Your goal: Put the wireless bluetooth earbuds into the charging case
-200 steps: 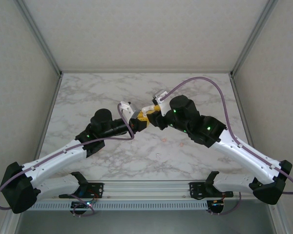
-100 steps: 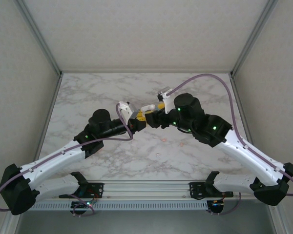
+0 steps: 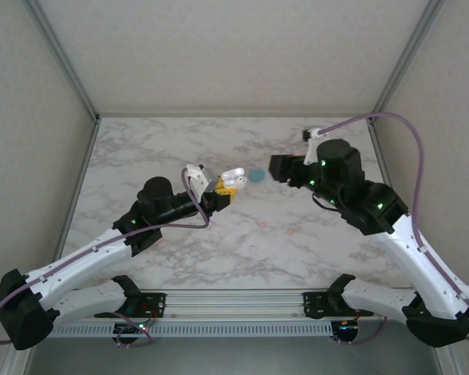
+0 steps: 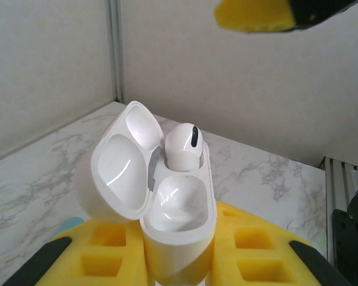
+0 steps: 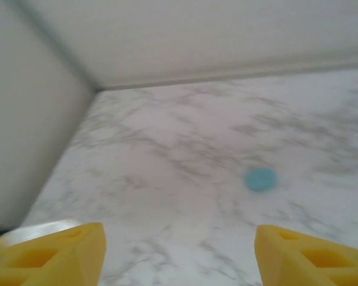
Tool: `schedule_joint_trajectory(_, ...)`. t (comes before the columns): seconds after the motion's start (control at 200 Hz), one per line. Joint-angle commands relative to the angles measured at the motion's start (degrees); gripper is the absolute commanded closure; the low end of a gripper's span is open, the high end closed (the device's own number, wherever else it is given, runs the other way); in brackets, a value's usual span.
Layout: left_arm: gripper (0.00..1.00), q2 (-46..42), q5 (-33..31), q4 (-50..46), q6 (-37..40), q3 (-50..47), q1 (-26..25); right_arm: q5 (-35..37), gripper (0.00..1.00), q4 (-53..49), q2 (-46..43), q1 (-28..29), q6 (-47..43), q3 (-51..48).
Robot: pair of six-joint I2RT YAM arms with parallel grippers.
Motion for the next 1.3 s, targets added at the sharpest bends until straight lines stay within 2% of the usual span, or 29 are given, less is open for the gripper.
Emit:
schedule_joint_trajectory(0.0, 0.84, -4.12, -2.8, -1.02, 1.02, -1.74, -0.43, -5.36, 0.36, -9.26, -1.02, -7.41, 4.86, -4.93)
schedule_joint_trajectory(0.02, 0.84, -4.84, -3.1, -1.44, 1.03, -2.05, -0.43, -8.43, 0.37, -9.57, -0.72, -8.62, 4.53, -6.49)
schedule_joint_trajectory(0.08, 0.84, -6.88, -4.59, -2.6, 1.1, -2.89, -0.43, -11.05, 0.41, -10.77, 0.65, -9.33, 4.33, -9.75)
schedule_joint_trajectory(0.185, 0.84, -11.06, -7.03, -5.11, 1.55, -4.0, -0.43, -17.92, 0.48, -11.22, 4.84, -9.18, 4.53, -14.83)
schedule_joint_trajectory(0.265, 0.84, -13.63, -8.48, -7.42, 2.11, -4.25, -0.43, -22.3, 0.49, -9.14, 8.09, -7.79, 5.25, -19.54)
schedule_joint_trajectory(0.445, 0.84, -17.57, -10.07, -9.92, 2.58, -4.1, -0.43, -21.42, 0.47, -6.06, 16.55, 1.4, 6.97, -23.74)
schedule_joint_trajectory(0.621, 0.84, -18.34, -9.9, -11.28, 3.48, -2.65, -0.43, -20.27, 0.45, -3.84, 24.69, 7.16, 9.03, -23.09)
schedule_joint_trajectory(1.016, 0.83, -19.11, -10.07, -11.74, 3.74, -2.08, -0.43, -19.4, 0.47, -1.33, 36.84, 11.73, 10.78, -19.12)
schedule_joint_trajectory(1.296, 0.84, -19.0, -9.81, -12.0, 3.83, -1.96, -0.43, -15.04, 0.49, -3.93, 42.24, 13.27, 10.67, -16.14)
